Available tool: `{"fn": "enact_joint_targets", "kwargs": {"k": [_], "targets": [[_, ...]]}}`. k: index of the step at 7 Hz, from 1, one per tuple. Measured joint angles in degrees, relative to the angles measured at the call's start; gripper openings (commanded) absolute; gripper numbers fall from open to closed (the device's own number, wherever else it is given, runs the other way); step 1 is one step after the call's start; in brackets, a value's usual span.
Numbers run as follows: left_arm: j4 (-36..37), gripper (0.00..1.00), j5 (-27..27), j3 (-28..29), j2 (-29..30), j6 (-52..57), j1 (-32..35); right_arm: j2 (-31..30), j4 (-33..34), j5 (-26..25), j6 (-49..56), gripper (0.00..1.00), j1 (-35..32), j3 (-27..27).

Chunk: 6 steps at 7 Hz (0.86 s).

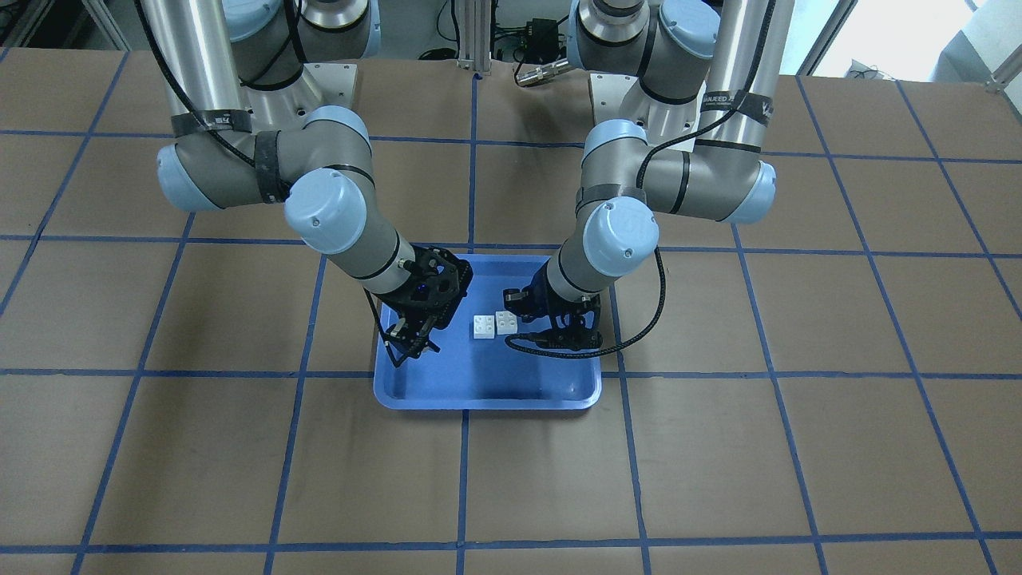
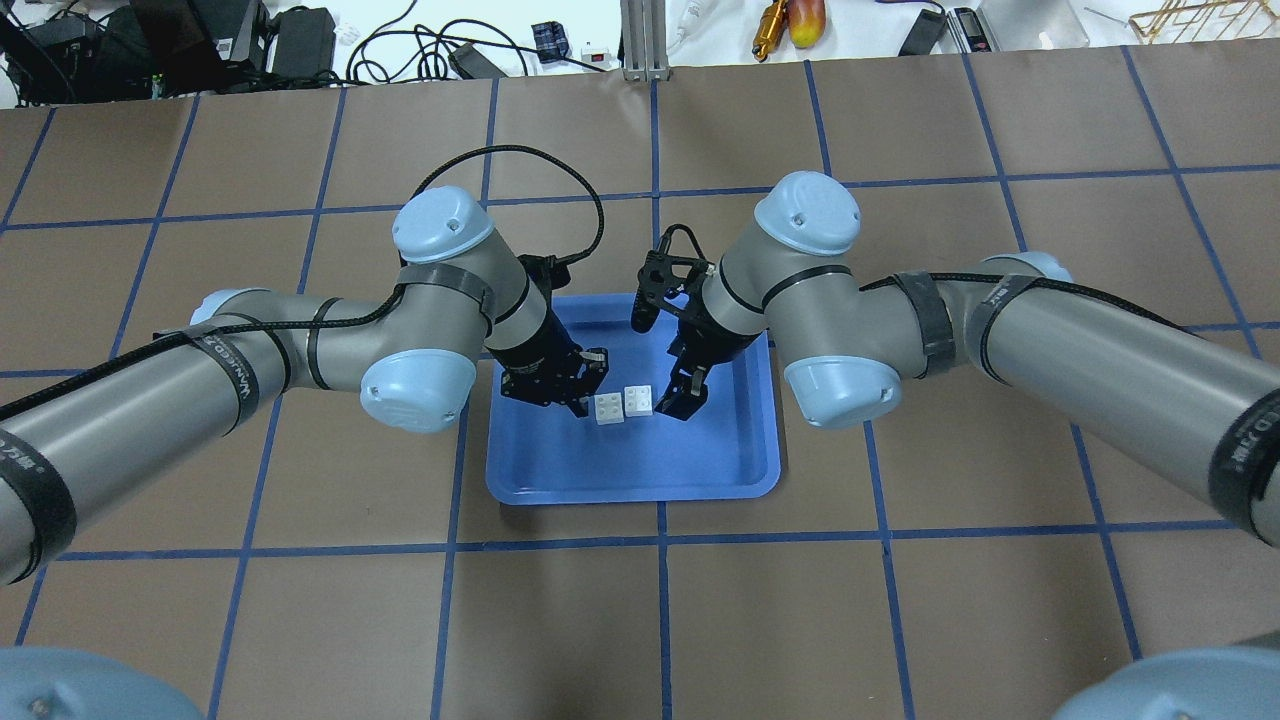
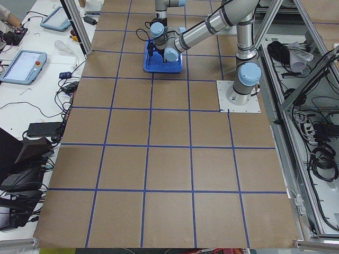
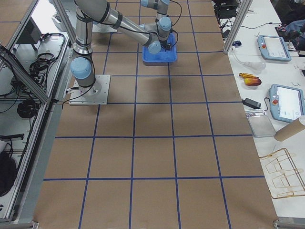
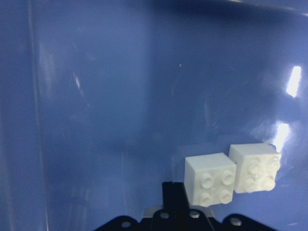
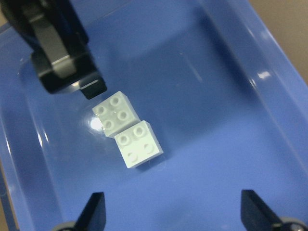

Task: Assemble white blocks and place on blue tray

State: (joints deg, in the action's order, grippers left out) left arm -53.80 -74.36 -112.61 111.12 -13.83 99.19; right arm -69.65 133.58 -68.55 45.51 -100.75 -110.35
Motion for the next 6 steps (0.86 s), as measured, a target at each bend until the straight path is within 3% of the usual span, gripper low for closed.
{"fn": "enact_joint_targets", "kwargs": {"k": [2,4,6], "targets": [[0.0,0.0,0.0,-0.1,0.1,-1.0,0.2,-0.7,-12.1,-2.4,-13.0,1.0,3.5,6.9],[0.1,0.0,0.1,0.0,0.2,-1.4,0.4,-0.7,-26.1,-4.5,-16.2,1.0,6.1,16.2],[0.1,0.0,0.1,0.0,0.4,-1.6,0.6,-0.9,-33.7,-6.3,-16.9,1.0,11.0,21.3]]}}
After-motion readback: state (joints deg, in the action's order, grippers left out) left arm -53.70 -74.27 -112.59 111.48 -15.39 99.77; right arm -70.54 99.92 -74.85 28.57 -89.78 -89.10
